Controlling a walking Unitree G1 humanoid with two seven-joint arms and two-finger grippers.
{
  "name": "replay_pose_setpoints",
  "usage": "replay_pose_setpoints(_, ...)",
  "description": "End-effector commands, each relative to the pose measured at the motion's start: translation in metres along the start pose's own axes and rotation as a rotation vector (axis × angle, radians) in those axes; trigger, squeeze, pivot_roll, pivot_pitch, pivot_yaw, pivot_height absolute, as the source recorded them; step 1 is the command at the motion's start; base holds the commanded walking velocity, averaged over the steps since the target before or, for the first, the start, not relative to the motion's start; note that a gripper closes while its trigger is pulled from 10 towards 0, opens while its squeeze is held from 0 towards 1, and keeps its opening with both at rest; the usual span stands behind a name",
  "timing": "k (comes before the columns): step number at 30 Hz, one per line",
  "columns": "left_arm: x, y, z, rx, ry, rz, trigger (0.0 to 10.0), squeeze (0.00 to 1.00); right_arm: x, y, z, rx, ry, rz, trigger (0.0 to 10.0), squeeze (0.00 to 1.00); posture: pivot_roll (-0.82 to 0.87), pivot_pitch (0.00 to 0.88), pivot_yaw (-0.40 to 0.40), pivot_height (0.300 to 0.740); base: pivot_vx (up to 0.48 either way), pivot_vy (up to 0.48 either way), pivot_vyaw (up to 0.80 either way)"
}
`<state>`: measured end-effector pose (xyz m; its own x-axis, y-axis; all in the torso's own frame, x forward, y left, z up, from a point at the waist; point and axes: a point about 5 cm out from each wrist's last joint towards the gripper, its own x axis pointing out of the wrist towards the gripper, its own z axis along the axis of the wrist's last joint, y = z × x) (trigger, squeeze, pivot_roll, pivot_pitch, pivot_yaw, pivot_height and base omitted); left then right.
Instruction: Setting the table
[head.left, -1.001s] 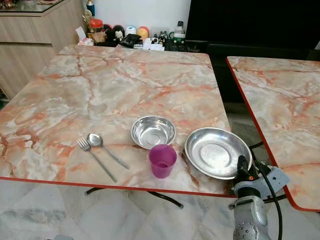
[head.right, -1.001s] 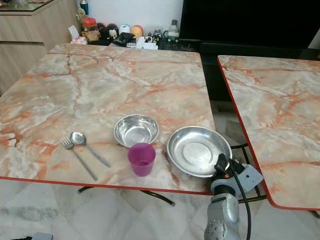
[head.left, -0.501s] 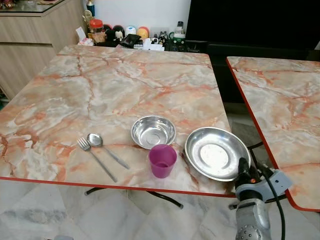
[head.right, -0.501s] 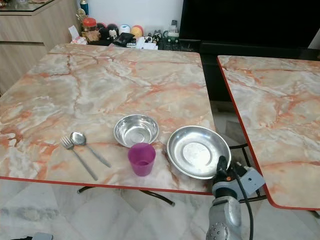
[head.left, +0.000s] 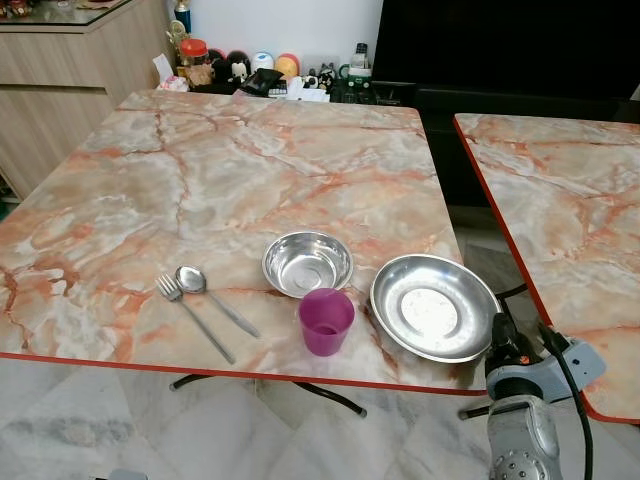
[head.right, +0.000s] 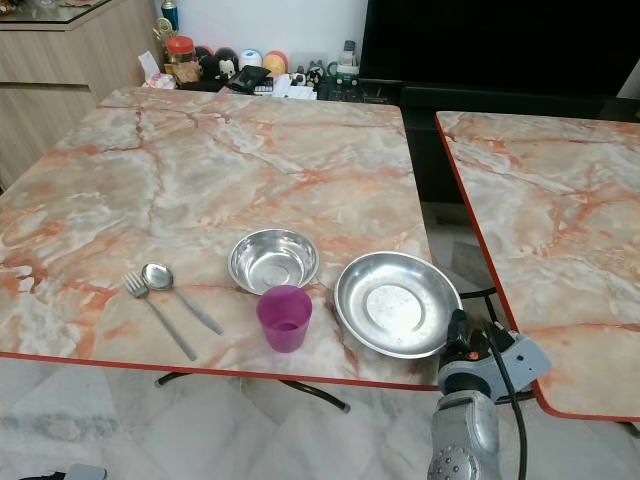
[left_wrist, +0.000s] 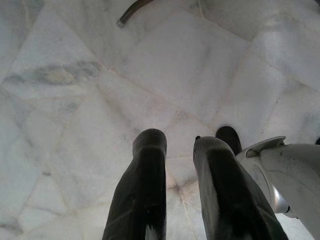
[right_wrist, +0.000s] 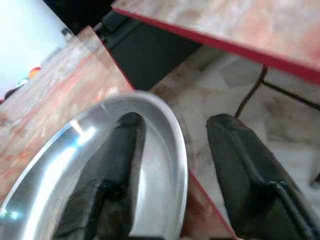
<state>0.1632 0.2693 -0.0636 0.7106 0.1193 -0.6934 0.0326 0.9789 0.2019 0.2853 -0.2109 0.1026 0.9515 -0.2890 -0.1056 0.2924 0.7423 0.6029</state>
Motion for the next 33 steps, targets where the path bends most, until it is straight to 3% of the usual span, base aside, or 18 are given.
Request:
replay_pose_setpoints(1, -0.002, 0.002, -0.006, 0.022, 0.022, -0.005, 10.0, 0.0, 0.0, -0.002, 0.009, -0.003, 0.011, 0.008, 10.0, 1.0, 0.03, 0.139, -0.022, 0.74, 0.0, 0.0, 0.0)
replay_pose_setpoints(2, -0.002, 0.002, -0.006, 0.022, 0.023, -0.005, 10.0, 0.0, 0.0, -0.003, 0.011, 0.001, 0.026, 0.014, 10.0, 1.0, 0.03, 0.14, -0.019, 0.74, 0.0, 0.0, 0.0)
replay_pose_setpoints(3, -0.002, 0.001, -0.006, 0.023, 0.022, -0.007, 10.0, 0.0, 0.002, -0.006, 0.014, -0.033, 0.053, 0.029, 10.0, 0.91, 0.03, 0.142, -0.018, 0.74, 0.0, 0.0, 0.0)
replay_pose_setpoints(5, -0.002, 0.001, -0.006, 0.024, 0.022, -0.008, 10.0, 0.0, 0.003, -0.007, 0.015, -0.061, 0.066, 0.035, 10.0, 0.91, 0.03, 0.142, -0.018, 0.74, 0.0, 0.0, 0.0)
replay_pose_setpoints(6, -0.002, 0.001, -0.005, 0.025, 0.021, -0.01, 10.0, 0.0, 0.004, -0.008, 0.017, -0.073, 0.072, 0.055, 10.0, 0.0, 0.03, 0.141, -0.017, 0.74, 0.0, 0.0, 0.0)
replay_pose_setpoints(10, -0.002, 0.001, -0.004, 0.025, 0.018, -0.011, 10.0, 0.0, 0.009, -0.01, 0.02, -0.015, 0.145, 0.128, 10.0, 0.0, 0.03, 0.144, -0.016, 0.74, 0.0, 0.0, 0.0)
replay_pose_setpoints(14, -0.002, 0.0, -0.005, 0.025, 0.022, -0.013, 10.0, 0.0, 0.013, -0.019, 0.016, -0.017, 0.207, 0.103, 10.0, 0.0, 0.03, 0.142, -0.016, 0.74, 0.0, 0.0, 0.0)
replay_pose_setpoints(16, -0.001, -0.001, -0.004, 0.023, 0.018, -0.013, 10.0, 0.0, 0.016, -0.019, 0.016, 0.045, 0.202, 0.115, 10.0, 0.0, 0.03, 0.143, -0.016, 0.74, 0.0, 0.0, 0.0)
replay_pose_setpoints(23, -0.002, 0.001, -0.005, 0.022, 0.018, -0.008, 10.0, 0.0, 0.022, -0.017, 0.02, 0.091, 0.193, 0.148, 10.0, 0.0, 0.04, 0.146, -0.015, 0.74, 0.0, 0.0, 0.0)
replay_pose_setpoints(28, -0.002, 0.002, -0.005, 0.023, 0.018, -0.007, 10.0, 0.0, 0.023, -0.017, 0.02, 0.098, 0.198, 0.158, 10.0, 0.0, 0.04, 0.147, -0.013, 0.74, 0.0, 0.0, 0.0)
replay_pose_setpoints(33, -0.002, 0.002, -0.004, 0.027, 0.017, -0.01, 10.0, 0.0, 0.024, -0.027, 0.011, 0.059, 0.243, 0.095, 10.0, 0.0, 0.04, 0.151, -0.011, 0.74, 0.0, 0.0, 0.0)
